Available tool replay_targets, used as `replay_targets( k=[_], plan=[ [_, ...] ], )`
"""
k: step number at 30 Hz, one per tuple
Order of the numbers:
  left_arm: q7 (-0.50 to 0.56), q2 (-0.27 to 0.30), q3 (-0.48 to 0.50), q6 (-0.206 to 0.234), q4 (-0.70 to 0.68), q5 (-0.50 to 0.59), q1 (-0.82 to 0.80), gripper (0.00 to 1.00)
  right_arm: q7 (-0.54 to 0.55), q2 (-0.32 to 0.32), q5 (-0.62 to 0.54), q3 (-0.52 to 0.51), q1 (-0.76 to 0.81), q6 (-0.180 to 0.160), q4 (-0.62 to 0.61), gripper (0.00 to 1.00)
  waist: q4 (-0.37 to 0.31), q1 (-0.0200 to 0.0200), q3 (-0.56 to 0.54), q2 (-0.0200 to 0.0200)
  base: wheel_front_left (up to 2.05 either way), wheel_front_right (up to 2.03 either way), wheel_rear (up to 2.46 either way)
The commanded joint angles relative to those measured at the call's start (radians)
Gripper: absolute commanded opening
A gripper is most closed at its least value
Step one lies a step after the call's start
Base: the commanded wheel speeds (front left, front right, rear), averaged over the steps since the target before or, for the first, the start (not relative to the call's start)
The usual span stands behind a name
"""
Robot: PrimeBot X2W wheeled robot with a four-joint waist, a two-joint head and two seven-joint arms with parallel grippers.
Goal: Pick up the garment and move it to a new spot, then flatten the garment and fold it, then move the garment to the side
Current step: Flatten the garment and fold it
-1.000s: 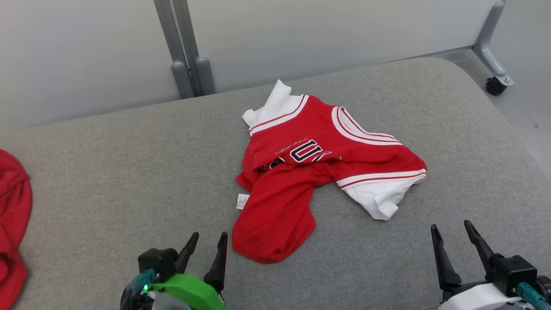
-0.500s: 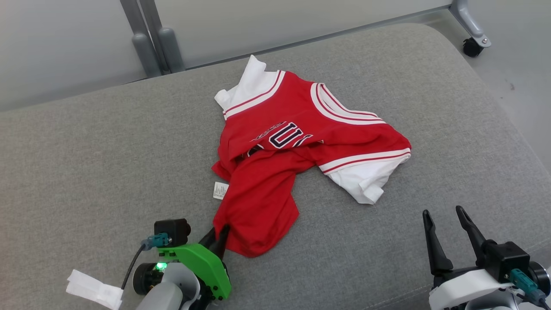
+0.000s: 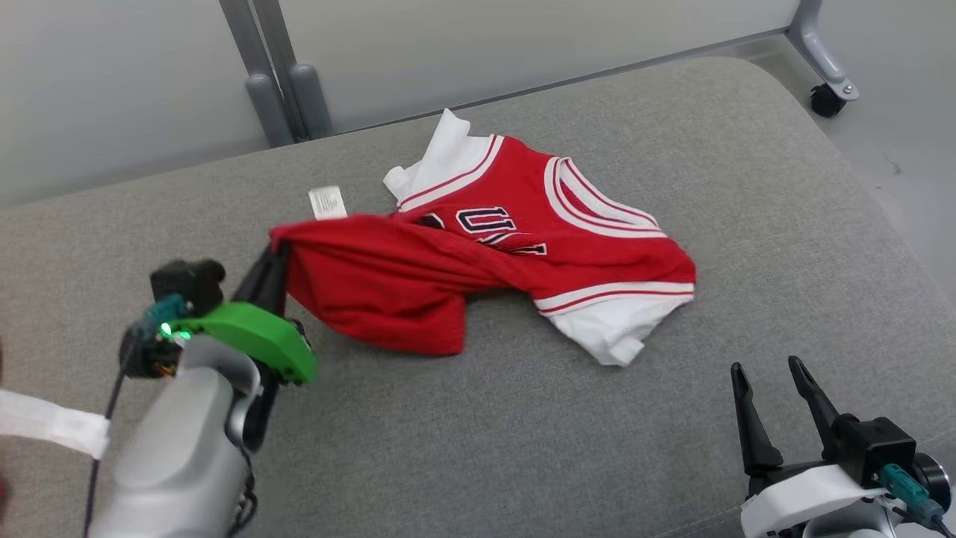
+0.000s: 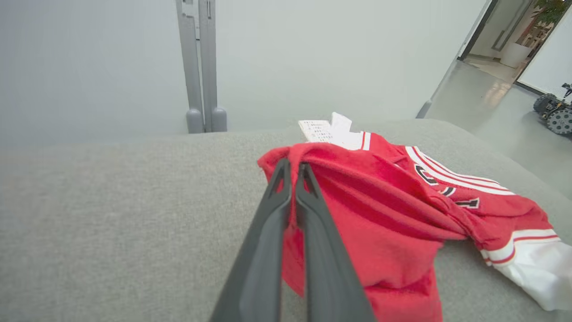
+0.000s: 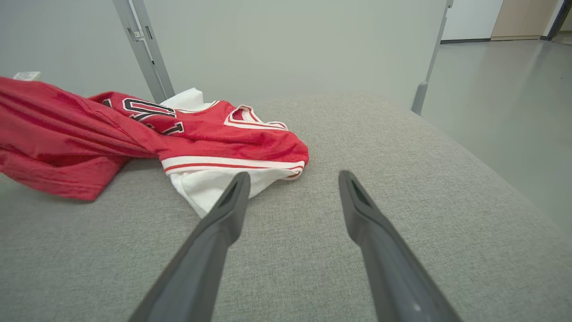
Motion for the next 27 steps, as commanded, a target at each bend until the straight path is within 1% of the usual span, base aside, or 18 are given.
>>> replay_targets(
  k=[1, 4, 6, 10, 14, 17, 20, 23, 24, 25, 26, 27],
  plan=[
    [-0.014, 0.03, 0.011, 0.015, -0.013, 0.027, -0.048, 0.0, -0.003, -0.002, 0.004, -0.001, 0.008, 0.0, 0.003, 1.0, 0.009, 0.0, -0.011, 0.0, 0.0, 0.0, 0.0],
    [-0.026, 0.065, 0.016, 0.038, -0.046, 0.092, -0.105, 0.0, -0.003, -0.003, 0.003, -0.005, 0.014, 0.0, 0.001, 1.0, 0.017, 0.0, -0.019, 0.0, 0.0, 0.0, 0.0],
    [-0.027, 0.088, 0.027, 0.046, -0.099, 0.147, -0.131, 0.0, -0.003, -0.003, 0.003, -0.006, 0.018, 0.0, 0.001, 1.0, 0.025, 0.0, -0.023, 0.0, 0.0, 0.0, 0.0],
    [-0.026, 0.1, 0.045, 0.035, -0.207, 0.225, -0.065, 0.0, -0.003, -0.003, 0.0, -0.012, 0.026, 0.0, -0.002, 1.0, 0.044, 0.0, -0.033, 0.0, 0.0, 0.0, 0.0],
    [-0.026, 0.086, 0.066, 0.033, -0.301, 0.265, 0.063, 0.0, -0.003, -0.001, -0.001, -0.021, 0.05, 0.0, -0.004, 1.0, 0.071, 0.0, -0.047, 0.0, 0.0, 0.0, 0.0],
    [-0.026, 0.069, 0.074, 0.038, -0.369, 0.299, 0.208, 0.0, -0.003, -0.001, -0.001, -0.03, 0.061, 0.0, -0.009, 1.0, 0.1, 0.0, -0.049, 0.0, 0.0, 0.0, 0.0],
    [-0.026, 0.035, 0.085, 0.04, -0.421, 0.317, 0.346, 0.0, -0.003, -0.004, 0.001, -0.035, 0.074, 0.0, -0.012, 1.0, 0.131, 0.0, -0.047, 0.0, 0.0, 0.0, 0.0],
    [-0.026, -0.007, 0.085, 0.029, -0.439, 0.352, 0.461, 0.0, -0.003, -0.007, 0.002, -0.033, 0.076, 0.0, -0.014, 1.0, 0.165, 0.0, -0.039, 0.0, 0.0, 0.0, 0.0],
    [-0.026, -0.019, 0.08, 0.022, -0.429, 0.362, 0.49, 0.05, -0.003, -0.009, 0.001, -0.033, 0.077, 0.0, -0.015, 1.0, 0.176, 0.0, -0.039, 0.0, 0.0, 0.0, 0.0],
    [-0.026, -0.038, 0.078, 0.015, -0.414, 0.365, 0.522, 0.38, -0.003, -0.012, 0.001, -0.032, 0.076, 0.0, -0.015, 1.0, 0.188, 0.0, -0.039, 0.0, 0.0, 0.0, 0.0],
    [-0.026, -0.048, 0.078, 0.012, -0.401, 0.373, 0.538, 0.49, -0.003, -0.015, 0.0, -0.03, 0.076, 0.0, -0.013, 1.0, 0.196, 0.0, -0.04, 0.0, 0.0, 0.0, 0.0],
    [-0.026, -0.057, 0.076, 0.008, -0.375, 0.385, 0.56, 1.0, -0.003, -0.017, -0.001, -0.03, 0.074, 0.0, -0.011, 1.0, 0.204, 0.0, -0.041, 0.0, 0.0, 0.0, 0.0]
  ],
)
